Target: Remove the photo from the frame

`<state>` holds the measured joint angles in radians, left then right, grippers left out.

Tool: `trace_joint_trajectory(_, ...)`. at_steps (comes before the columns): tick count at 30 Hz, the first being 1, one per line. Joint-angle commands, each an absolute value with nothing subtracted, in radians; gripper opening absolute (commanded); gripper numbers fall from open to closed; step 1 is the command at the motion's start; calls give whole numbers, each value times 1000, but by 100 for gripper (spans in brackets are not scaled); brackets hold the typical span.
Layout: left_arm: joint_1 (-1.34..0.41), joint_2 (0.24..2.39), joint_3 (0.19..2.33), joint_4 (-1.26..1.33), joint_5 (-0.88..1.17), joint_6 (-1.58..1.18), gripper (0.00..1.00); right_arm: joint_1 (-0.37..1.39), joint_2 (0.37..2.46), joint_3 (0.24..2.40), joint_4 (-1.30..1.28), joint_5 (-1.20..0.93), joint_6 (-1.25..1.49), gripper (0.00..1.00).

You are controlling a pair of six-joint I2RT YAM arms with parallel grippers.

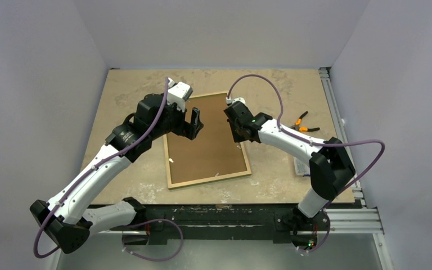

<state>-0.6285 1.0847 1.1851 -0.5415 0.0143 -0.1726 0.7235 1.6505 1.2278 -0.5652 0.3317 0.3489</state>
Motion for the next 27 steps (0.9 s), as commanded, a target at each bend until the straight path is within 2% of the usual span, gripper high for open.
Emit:
trace_joint_trajectory(1, -621, 1088, 1190, -518, 13, -169, 88, 724, 1646, 1243, -538, 375, 332, 0)
trace_joint_trajectory(12, -622, 1095, 1192, -521, 13, -169, 88, 722, 1653, 1260, -546, 360, 336, 0)
trace_joint_trajectory(27, -622, 1114, 1196, -523, 32, -179, 88, 726, 1559, 1160, -569, 322, 384, 0)
